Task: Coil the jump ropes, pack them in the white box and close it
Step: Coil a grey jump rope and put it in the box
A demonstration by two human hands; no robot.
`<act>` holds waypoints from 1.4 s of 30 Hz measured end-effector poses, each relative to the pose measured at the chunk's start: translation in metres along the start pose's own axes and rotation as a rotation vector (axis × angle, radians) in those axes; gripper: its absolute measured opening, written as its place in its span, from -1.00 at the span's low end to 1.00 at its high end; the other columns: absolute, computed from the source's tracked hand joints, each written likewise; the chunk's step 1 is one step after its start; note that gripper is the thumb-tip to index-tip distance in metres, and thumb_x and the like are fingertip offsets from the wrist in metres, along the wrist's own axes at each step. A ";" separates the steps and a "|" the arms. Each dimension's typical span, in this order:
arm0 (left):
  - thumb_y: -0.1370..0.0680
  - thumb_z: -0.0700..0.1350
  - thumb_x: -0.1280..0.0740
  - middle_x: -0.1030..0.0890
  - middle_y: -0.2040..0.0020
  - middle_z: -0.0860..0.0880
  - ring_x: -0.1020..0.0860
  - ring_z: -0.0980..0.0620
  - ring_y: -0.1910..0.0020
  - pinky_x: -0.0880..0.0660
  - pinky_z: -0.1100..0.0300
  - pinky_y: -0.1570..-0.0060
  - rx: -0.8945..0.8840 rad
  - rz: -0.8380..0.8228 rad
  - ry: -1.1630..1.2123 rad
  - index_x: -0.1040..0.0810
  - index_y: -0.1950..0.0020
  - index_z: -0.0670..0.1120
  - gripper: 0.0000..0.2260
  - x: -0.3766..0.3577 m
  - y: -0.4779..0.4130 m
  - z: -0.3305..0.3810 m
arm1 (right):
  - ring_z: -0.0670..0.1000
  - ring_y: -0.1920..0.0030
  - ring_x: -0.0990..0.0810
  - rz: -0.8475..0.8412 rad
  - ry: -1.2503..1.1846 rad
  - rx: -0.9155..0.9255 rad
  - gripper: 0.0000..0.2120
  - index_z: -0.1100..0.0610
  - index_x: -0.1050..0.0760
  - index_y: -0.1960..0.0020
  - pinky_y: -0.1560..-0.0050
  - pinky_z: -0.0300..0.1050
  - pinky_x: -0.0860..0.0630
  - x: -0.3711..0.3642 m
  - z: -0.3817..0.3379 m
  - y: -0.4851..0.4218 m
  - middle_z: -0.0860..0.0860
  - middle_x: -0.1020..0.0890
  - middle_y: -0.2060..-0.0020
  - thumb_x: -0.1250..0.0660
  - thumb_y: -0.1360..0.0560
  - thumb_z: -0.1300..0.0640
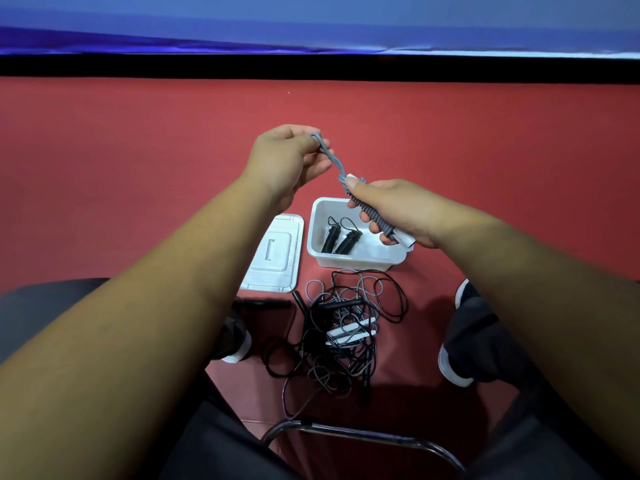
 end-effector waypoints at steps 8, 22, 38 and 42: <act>-0.61 -0.27 -0.39 -0.72 0.09 -0.11 -0.67 -0.02 0.16 -0.66 0.04 0.03 0.024 -0.073 -0.262 -0.65 -0.06 -0.15 -0.92 0.000 -0.004 -0.009 | 0.05 0.21 -0.59 0.044 0.013 -0.049 -0.81 0.22 -0.59 -0.18 0.23 -0.05 -0.56 0.010 0.019 -0.007 0.10 -0.66 0.09 -0.33 -0.61 0.17; -0.64 -0.21 -0.28 -0.72 0.03 -0.08 -0.66 -0.04 0.17 -0.60 0.16 0.20 0.276 -0.133 -0.495 -0.66 -0.13 -0.16 -0.83 0.002 -0.021 -0.059 | 0.16 0.16 -0.63 0.275 -0.151 -0.263 -0.82 0.27 -0.55 -0.08 0.07 0.16 -0.68 0.038 0.067 -0.046 0.18 -0.62 0.11 -0.49 -0.54 0.27; -0.64 -0.19 -0.33 -0.73 -0.06 -0.19 -0.66 -0.07 0.19 -0.61 0.11 0.18 0.454 0.027 -0.494 -0.65 -0.15 -0.23 -0.83 0.052 -0.125 -0.195 | 0.24 0.01 -0.72 0.371 -0.244 -0.496 -0.86 0.23 -0.52 -0.18 0.21 0.11 -0.69 0.027 0.165 -0.194 0.23 -0.66 -0.03 -0.32 -0.63 0.26; -0.63 -0.19 -0.35 -0.73 0.09 -0.09 -0.66 -0.07 0.19 -0.61 0.13 0.19 0.454 0.044 -0.461 -0.65 -0.11 -0.20 -0.87 0.062 -0.134 -0.228 | 0.24 0.06 -0.75 0.377 -0.264 -0.516 -0.93 0.24 -0.56 -0.05 0.13 0.11 -0.72 0.026 0.195 -0.216 0.26 -0.69 0.01 -0.31 -0.62 0.28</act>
Point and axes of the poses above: each hand's wrist, its own y-axis away from the middle knuckle, its own x-axis out of the back of the hand, z = x × y, the point moved 7 cm from there along -y, towards the middle knuckle
